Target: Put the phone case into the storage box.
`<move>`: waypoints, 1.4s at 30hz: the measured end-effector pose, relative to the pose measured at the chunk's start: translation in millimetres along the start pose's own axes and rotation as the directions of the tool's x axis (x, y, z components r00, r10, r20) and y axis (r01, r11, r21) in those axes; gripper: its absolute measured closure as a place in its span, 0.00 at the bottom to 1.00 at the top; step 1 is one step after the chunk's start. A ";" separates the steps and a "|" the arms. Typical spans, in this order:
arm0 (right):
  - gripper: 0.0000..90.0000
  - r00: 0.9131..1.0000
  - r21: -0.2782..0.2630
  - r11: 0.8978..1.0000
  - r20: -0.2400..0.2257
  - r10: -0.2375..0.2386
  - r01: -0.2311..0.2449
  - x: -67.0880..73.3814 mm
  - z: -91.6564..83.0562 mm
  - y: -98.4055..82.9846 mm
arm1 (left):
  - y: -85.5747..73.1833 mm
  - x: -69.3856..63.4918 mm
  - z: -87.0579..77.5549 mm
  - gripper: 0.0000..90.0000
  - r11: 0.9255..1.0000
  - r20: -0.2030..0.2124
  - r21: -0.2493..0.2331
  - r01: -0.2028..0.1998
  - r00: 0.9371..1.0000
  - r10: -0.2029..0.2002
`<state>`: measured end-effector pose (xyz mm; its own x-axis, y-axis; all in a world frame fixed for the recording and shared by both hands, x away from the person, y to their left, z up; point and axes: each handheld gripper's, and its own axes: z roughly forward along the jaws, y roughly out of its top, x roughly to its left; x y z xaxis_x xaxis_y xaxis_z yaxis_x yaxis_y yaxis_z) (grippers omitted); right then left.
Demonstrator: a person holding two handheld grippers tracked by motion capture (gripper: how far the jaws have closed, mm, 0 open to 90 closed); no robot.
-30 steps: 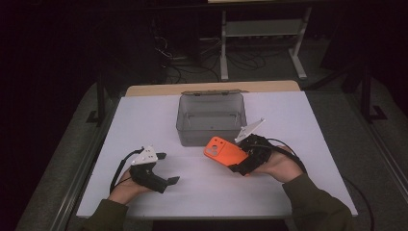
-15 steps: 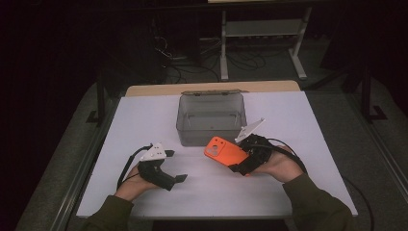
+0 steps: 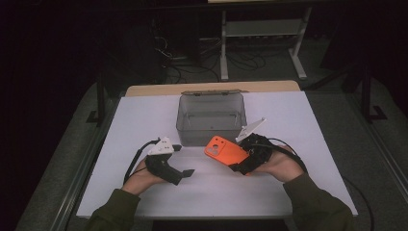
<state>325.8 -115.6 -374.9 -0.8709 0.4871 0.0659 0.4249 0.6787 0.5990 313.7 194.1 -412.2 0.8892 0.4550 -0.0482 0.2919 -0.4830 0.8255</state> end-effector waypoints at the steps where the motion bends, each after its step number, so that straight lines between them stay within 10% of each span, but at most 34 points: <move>1: 0.17 1.000 -0.001 1.000 0.000 -0.001 0.001 -0.1 -0.2 0.0 | 1.2 -0.2 1.7 0.00 1.000 0.003 -0.001 -0.001 1.000 0.001; 25: 0.17 1.000 -0.003 1.000 0.005 0.002 -0.002 -0.8 -1.7 0.3 | 13.4 0.9 30.7 0.00 1.000 0.012 -0.019 -0.018 1.000 0.019; 42: 0.17 1.000 0.001 1.000 0.004 0.001 -0.001 -0.4 -0.8 0.0 | 12.0 -0.8 28.8 0.00 0.994 -0.026 0.000 -0.105 0.994 0.105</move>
<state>325.9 -116.3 -374.2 -0.8694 0.4899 0.0635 0.4262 0.6789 0.5978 326.7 166.3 -418.5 0.9053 0.4214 0.0535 0.1970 -0.5281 0.8260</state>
